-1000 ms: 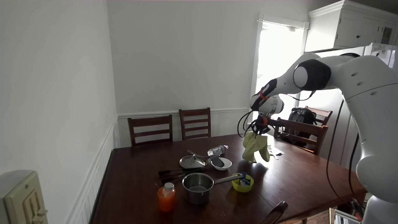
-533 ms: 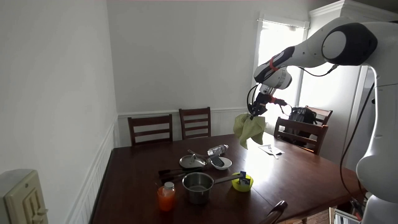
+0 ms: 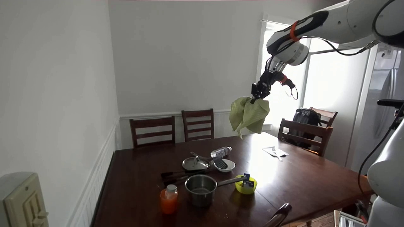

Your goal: Put the towel inside the silver pot

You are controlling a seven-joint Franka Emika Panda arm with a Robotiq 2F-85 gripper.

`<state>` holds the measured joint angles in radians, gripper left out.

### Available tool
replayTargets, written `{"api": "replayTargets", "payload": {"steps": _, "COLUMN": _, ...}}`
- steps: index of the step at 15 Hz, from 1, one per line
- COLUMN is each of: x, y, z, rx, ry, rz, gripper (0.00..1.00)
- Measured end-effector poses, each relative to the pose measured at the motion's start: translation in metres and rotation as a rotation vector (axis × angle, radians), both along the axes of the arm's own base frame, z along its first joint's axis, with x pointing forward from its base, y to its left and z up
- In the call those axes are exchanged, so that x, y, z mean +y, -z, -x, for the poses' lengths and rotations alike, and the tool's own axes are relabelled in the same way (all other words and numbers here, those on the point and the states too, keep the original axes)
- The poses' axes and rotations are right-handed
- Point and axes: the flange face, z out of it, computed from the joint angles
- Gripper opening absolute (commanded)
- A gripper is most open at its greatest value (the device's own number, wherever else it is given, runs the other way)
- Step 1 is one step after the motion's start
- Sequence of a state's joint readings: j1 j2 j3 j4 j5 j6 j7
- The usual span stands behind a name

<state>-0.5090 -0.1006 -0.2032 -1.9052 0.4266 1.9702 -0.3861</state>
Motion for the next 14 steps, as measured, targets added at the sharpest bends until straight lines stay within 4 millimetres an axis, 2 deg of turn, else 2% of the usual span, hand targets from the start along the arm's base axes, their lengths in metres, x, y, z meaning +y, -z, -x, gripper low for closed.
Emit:
{"api": "replayTargets", "payload": {"steps": 1, "x": -0.001, "y": 0.003, "z": 0.001, "rx": 0.005, "ry": 0.002, "rz": -0.004, "gripper": 0.11}}
{"api": "replayTargets", "payload": {"steps": 2, "x": -0.002, "y": 0.007, "z": 0.001, "rx": 0.010, "ry": 0.003, "rz": -0.008, "gripper": 0.03}}
{"api": "replayTargets", "payload": {"steps": 4, "x": -0.003, "y": 0.010, "z": 0.001, "rx": 0.015, "ry": 0.004, "rz": -0.010, "gripper": 0.03}}
{"api": "replayTargets", "payload": {"steps": 6, "x": 0.010, "y": 0.015, "z": -0.009, "rx": 0.020, "ry": -0.030, "rz": -0.018, "gripper": 0.03}}
{"api": "replayTargets", "payload": {"steps": 8, "x": 0.045, "y": 0.026, "z": -0.030, "rx": 0.030, "ry": -0.110, "rz": -0.037, "gripper": 0.03}}
{"api": "replayTargets", "payload": {"steps": 12, "x": 0.134, "y": 0.053, "z": -0.074, "rx": 0.069, "ry": -0.282, "rz": -0.089, "gripper": 0.03}}
{"api": "replayTargets", "payload": {"steps": 14, "x": 0.164, "y": 0.070, "z": -0.090, "rx": 0.101, "ry": -0.340, "rz": -0.098, "gripper": 0.03}}
